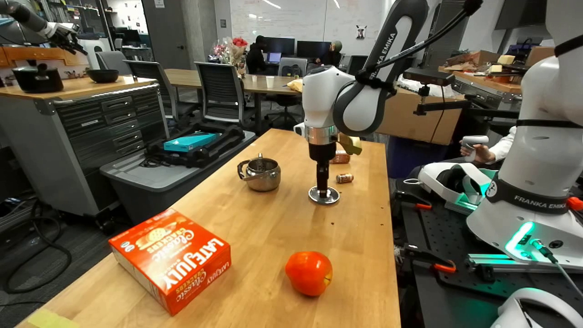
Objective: Place the lid on the teapot
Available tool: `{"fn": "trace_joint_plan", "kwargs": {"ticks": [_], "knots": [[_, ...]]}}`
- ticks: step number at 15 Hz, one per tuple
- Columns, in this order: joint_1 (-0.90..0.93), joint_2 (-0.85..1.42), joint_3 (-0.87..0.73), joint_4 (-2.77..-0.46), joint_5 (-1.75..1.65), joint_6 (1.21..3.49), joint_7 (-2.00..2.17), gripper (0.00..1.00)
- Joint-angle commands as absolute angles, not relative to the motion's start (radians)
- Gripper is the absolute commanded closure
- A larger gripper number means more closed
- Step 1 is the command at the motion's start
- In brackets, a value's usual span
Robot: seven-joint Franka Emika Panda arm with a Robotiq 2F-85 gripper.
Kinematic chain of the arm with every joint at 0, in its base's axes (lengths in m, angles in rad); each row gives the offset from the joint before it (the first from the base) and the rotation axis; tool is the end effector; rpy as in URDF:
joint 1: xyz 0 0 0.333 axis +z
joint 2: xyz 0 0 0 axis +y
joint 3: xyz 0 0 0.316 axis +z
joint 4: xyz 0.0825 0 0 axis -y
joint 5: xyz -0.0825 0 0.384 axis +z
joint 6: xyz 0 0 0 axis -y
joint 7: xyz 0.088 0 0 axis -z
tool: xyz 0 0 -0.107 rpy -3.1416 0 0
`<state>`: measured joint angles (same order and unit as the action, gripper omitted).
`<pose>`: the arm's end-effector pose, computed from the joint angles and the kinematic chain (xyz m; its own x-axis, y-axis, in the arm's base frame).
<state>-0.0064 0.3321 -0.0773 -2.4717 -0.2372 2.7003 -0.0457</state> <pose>0.4607 -0.0332 0.1543 0.9768 0.1767 -0.1207 0.1888 -0.9772 0.0971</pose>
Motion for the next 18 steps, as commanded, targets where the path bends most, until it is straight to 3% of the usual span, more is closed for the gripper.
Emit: {"fn": "trace_joint_plan", "kwargs": {"ticks": [1, 3, 6, 10, 14, 18], "knots": [[0.026, 0.356, -0.107, -2.449, -0.281, 2.688, -0.003, 0.25], [0.033, 0.358, -0.114, -2.451, -0.294, 2.69, 0.012, 0.29], [0.043, 0.356, -0.121, -2.455, -0.305, 2.696, 0.034, 0.56], [0.058, 0.34, -0.129, -2.463, -0.32, 2.705, 0.062, 0.82], [0.058, 0.322, -0.13, -2.472, -0.331, 2.707, 0.075, 0.96], [0.047, 0.305, -0.116, -2.478, -0.31, 2.696, 0.054, 0.93]]}}
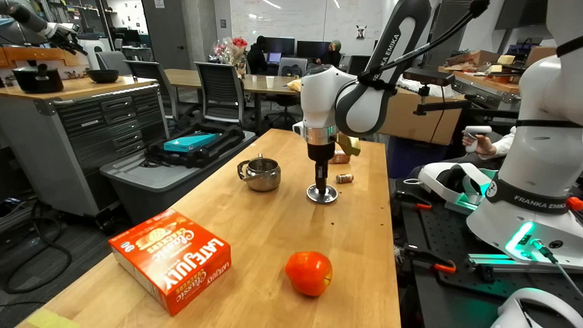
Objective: Place the lid on the teapot
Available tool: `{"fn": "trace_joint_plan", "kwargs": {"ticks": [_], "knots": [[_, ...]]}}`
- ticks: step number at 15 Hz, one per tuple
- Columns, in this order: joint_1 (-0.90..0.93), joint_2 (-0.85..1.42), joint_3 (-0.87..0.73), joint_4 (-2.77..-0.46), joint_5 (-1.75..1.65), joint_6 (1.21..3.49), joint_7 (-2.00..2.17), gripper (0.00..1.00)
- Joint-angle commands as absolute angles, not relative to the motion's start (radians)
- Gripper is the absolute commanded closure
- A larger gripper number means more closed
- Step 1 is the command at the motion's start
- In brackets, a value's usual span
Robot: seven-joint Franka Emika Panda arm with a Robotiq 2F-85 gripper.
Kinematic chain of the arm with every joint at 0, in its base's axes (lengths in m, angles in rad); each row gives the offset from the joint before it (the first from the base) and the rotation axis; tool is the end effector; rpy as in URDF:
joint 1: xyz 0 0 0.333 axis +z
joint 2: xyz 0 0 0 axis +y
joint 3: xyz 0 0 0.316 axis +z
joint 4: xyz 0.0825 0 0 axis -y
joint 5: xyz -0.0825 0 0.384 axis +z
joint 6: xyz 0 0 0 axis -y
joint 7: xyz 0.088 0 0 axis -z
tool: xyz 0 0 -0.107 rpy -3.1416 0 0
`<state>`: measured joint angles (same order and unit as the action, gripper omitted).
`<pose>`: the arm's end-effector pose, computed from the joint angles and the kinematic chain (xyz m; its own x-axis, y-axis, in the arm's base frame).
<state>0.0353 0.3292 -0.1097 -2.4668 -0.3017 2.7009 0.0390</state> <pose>0.4634 -0.0279 0.1572 0.9807 0.1607 -0.1111 0.1755 -0.9746 0.1394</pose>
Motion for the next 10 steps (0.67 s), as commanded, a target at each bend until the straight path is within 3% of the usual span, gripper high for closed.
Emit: {"fn": "trace_joint_plan", "kwargs": {"ticks": [1, 10], "knots": [[0.042, 0.299, -0.111, -2.479, -0.301, 2.691, 0.045, 0.93], [0.033, 0.195, -0.079, -2.47, -0.259, 2.629, 0.035, 0.93]]}}
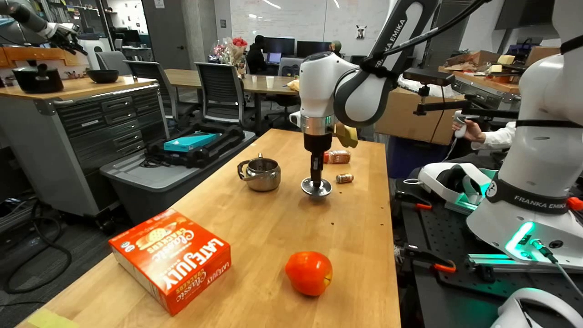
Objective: Place the lid on the teapot
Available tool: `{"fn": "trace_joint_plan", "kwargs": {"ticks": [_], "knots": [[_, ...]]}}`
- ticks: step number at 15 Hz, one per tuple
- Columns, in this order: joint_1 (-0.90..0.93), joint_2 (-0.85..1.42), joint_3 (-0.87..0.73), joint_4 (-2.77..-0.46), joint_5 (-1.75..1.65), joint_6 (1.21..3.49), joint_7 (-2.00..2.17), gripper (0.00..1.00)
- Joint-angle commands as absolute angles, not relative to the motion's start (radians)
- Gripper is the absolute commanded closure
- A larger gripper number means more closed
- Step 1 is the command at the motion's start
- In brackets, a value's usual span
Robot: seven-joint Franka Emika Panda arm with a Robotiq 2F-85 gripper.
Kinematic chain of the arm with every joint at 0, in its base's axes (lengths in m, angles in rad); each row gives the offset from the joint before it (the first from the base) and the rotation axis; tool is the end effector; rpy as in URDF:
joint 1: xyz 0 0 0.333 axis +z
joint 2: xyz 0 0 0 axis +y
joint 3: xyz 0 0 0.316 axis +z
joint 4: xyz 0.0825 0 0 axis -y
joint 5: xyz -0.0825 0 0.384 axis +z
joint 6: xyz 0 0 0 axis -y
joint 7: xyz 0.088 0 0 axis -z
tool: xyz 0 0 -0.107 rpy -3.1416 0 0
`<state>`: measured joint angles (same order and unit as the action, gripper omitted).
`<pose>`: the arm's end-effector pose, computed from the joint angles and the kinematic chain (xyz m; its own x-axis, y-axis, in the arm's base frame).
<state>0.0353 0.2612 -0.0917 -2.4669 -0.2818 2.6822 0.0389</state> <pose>0.4728 -0.0199 0.1874 0.9856 0.1581 -0.0597 0.1649 -0.9767 0.1371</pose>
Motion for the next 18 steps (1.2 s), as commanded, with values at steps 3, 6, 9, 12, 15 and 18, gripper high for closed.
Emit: {"fn": "trace_joint_plan", "kwargs": {"ticks": [3, 6, 9, 12, 15, 18], "knots": [[0.034, 0.159, -0.071, -2.457, -0.262, 2.574, 0.037, 0.93], [0.033, 0.143, -0.06, -2.418, -0.258, 2.483, 0.041, 0.93], [0.033, 0.129, -0.051, -2.379, -0.26, 2.413, 0.047, 0.93], [0.034, 0.115, -0.04, -2.338, -0.257, 2.357, 0.049, 0.93], [0.034, 0.103, -0.027, -2.295, -0.247, 2.308, 0.043, 0.93], [0.035, 0.098, -0.014, -2.252, -0.221, 2.27, 0.04, 0.93]]}}
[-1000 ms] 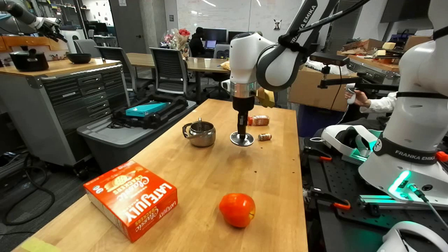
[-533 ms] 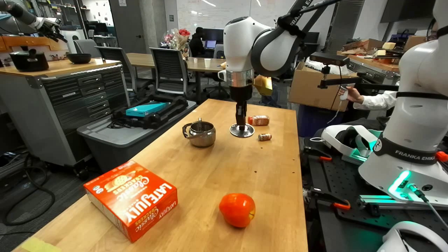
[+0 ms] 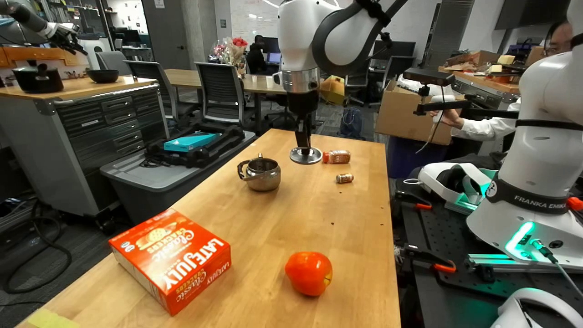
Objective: Place the lid on the teapot
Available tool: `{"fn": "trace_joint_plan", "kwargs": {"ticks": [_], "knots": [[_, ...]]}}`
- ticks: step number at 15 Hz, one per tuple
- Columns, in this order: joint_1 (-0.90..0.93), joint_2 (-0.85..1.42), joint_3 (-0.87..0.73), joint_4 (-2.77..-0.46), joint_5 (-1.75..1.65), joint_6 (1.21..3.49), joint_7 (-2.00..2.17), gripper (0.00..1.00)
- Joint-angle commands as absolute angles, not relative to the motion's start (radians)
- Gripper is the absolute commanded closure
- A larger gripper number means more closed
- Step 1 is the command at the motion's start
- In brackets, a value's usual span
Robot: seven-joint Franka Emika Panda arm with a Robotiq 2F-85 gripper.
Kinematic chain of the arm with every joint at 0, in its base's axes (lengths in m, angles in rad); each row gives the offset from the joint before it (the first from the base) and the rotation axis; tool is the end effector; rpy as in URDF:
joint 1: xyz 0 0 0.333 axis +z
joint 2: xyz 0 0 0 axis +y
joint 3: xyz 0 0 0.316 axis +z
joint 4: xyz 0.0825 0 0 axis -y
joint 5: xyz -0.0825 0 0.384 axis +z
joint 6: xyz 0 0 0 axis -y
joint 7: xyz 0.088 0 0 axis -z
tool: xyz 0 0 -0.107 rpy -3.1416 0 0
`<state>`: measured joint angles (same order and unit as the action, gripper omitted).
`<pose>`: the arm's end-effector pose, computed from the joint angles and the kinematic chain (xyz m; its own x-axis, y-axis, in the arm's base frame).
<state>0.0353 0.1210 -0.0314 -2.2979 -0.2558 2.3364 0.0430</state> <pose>0.5152 -0.0021 0.2898 0.9864 0.1373 -0.0905 0.1515 -0.9728 0.1751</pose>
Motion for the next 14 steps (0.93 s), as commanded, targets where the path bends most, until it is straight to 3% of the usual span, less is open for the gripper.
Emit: {"fn": "trace_joint_plan", "kwargs": {"ticks": [1, 14], "knots": [[0.035, 0.098, -0.01, -2.238, -0.214, 2.26, 0.041, 0.93], [0.014, 0.15, -0.015, -2.041, -0.179, 2.137, 0.042, 0.93]]}}
